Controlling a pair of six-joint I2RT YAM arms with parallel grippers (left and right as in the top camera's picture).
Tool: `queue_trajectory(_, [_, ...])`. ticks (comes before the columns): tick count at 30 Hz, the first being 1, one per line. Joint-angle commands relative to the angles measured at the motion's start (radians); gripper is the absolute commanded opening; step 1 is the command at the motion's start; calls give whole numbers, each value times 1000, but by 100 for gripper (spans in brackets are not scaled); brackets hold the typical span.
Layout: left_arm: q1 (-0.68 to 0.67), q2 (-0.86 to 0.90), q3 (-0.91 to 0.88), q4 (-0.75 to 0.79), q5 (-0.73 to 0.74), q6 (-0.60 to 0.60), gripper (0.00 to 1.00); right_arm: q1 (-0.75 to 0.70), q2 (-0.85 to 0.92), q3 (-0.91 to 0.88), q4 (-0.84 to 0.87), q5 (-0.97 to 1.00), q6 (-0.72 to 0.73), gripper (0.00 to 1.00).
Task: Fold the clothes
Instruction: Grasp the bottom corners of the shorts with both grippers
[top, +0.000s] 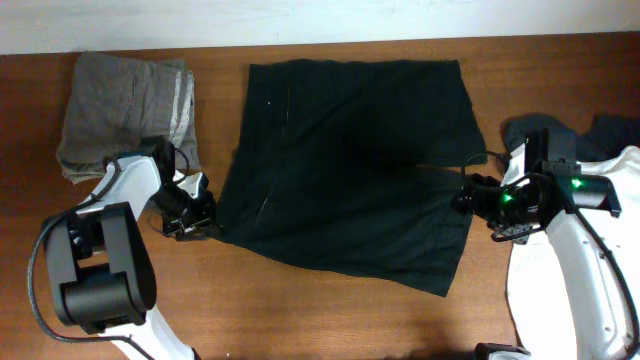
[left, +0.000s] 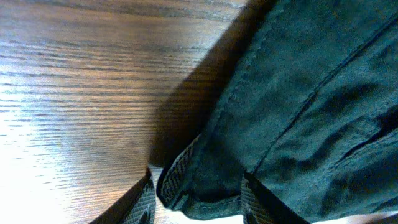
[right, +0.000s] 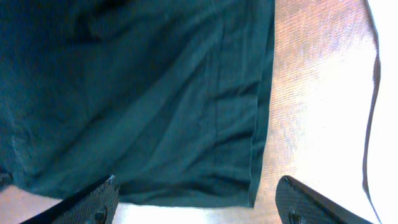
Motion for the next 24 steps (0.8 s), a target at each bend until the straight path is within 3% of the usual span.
queue_trajectory(1, [1,-1,-42,49,30,-43,19,-1,34,-16,-10,-17,5,85])
queue_trajectory(2, [2,-1,-41,51,29,-47,9,-1,49,-41,-7,-16,5,85])
queue_trajectory(5, [1,-1,-41,53,29,-47,1,-1,92,-141,26,-25,39,85])
queue_trajectory(9, [1,-1,-41,53,29,-47,1,-1,126,-322,136,-93,95,76])
queue_trajectory(12, [1,-1,-41,55,29,-46,1,-1,126,-445,189,-137,112,57])
queue_trajectory(15, [1,-1,-41,68,29,-46,1,-1,126,-514,262,-150,171,45])
queue_trajectory(16, [1,-1,-41,69,29,-46,2,-1,126,-537,266,-155,186,44])
queue_trajectory(19, [1,-1,-41,69,29,-46,2,-1,126,-568,273,-154,186,56])
queue_trajectory(20, [1,-1,-41,70,29,-46,2,-1,126,-570,278,-150,185,54])
queue_trajectory(23, [2,-2,-41,71,29,-46,2,-1,126,-568,284,-151,183,17])
queue_trajectory(24, [5,-2,-41,69,29,-46,2,-1,123,-557,273,-150,159,13])
